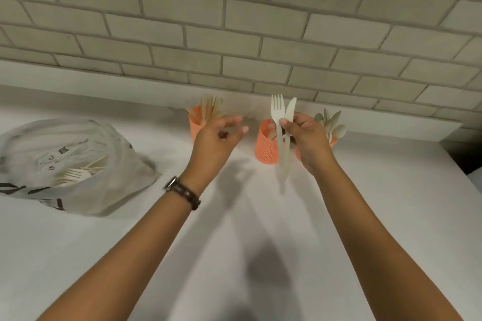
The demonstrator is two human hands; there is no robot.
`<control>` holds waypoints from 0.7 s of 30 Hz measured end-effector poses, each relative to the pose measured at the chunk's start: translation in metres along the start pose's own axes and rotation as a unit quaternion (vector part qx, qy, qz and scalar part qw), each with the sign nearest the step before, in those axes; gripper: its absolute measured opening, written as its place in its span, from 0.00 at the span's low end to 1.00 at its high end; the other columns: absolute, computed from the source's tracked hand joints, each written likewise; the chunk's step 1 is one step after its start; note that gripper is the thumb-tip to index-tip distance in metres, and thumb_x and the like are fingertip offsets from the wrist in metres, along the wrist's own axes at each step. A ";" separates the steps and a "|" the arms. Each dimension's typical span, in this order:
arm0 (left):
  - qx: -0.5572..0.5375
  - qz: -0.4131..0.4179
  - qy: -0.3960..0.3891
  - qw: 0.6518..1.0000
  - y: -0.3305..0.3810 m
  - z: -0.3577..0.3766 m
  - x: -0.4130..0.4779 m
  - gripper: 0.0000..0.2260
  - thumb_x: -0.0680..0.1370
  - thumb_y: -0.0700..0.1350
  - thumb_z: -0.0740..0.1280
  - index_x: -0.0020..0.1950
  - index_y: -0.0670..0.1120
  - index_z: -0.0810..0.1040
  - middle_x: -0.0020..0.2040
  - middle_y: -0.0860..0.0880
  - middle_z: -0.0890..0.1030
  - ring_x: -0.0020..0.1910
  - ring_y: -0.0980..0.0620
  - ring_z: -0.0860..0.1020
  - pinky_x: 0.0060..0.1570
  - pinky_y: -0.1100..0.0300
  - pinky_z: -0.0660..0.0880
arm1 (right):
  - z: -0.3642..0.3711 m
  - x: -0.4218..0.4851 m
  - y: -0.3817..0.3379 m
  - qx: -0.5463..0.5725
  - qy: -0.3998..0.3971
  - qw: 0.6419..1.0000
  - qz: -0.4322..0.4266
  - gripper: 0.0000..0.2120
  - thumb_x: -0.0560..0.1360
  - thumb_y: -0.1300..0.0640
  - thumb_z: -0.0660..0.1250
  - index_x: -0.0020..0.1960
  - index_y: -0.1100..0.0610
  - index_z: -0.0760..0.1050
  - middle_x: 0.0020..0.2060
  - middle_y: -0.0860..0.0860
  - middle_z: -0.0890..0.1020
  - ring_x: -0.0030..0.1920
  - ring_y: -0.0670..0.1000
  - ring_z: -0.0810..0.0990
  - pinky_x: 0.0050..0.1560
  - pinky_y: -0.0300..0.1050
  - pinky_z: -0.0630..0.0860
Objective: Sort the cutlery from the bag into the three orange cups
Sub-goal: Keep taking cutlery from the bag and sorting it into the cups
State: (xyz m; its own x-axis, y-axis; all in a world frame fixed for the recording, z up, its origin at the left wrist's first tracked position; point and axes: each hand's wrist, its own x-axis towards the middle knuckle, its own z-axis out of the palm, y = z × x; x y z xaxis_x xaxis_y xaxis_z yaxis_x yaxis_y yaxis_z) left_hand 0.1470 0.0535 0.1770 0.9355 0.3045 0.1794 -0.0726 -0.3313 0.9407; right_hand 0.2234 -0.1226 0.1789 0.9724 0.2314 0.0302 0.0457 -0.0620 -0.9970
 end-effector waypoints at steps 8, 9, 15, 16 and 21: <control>0.004 0.023 -0.067 0.997 0.023 0.055 0.059 0.07 0.72 0.44 0.72 0.49 0.46 0.82 0.41 0.49 0.82 0.35 0.63 0.78 0.43 0.67 0.73 | -0.010 -0.015 0.002 -0.035 -0.010 0.999 0.008 0.09 0.78 0.60 0.64 0.43 0.56 0.80 0.32 0.48 0.84 0.33 0.42 0.79 0.41 0.36 0.75; -0.001 0.026 -0.062 0.998 0.024 0.058 0.065 0.05 0.72 0.42 0.72 0.47 0.44 0.82 0.40 0.49 0.82 0.34 0.64 0.77 0.41 0.68 0.73 | -0.015 -0.014 0.004 -0.031 0.012 0.999 0.013 0.08 0.78 0.59 0.64 0.43 0.57 0.81 0.35 0.52 0.84 0.35 0.44 0.79 0.43 0.39 0.76; 0.025 0.075 0.084 0.993 0.026 0.060 0.098 0.05 0.73 0.41 0.70 0.47 0.42 0.82 0.39 0.53 0.79 0.32 0.69 0.75 0.35 0.78 0.66 | -0.064 -0.012 0.012 -0.068 0.164 0.984 -0.009 0.21 0.75 0.54 0.69 0.29 0.64 0.67 0.32 0.53 0.73 0.34 0.50 0.69 0.39 0.42 0.66; 0.037 0.083 0.097 0.991 0.024 0.063 0.101 0.05 0.74 0.41 0.69 0.47 0.41 0.82 0.39 0.53 0.79 0.33 0.65 0.75 0.35 0.79 0.66 | -0.073 -0.011 0.011 -0.071 0.172 0.982 -0.019 0.21 0.75 0.54 0.69 0.31 0.67 0.68 0.30 0.49 0.73 0.34 0.49 0.68 0.39 0.42 0.65; 0.084 0.046 0.060 0.994 -0.017 0.089 0.110 0.05 0.74 0.43 0.68 0.47 0.45 0.82 0.45 0.48 0.83 0.43 0.50 0.79 0.42 0.65 0.72 | -0.094 -0.008 -0.015 -0.044 0.167 0.983 -0.063 0.10 0.76 0.56 0.68 0.45 0.63 0.82 0.28 0.53 0.74 0.28 0.47 0.68 0.33 0.40 0.69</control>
State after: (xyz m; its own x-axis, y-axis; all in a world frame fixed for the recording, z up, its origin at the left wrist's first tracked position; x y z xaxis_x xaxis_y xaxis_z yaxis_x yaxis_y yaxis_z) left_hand 0.2822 0.0132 0.1547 0.8785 0.3678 0.3050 -0.0874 -0.5039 0.8593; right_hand 0.2363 -0.2147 0.2006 0.9780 -0.0886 0.1890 0.1756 -0.1410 -0.9743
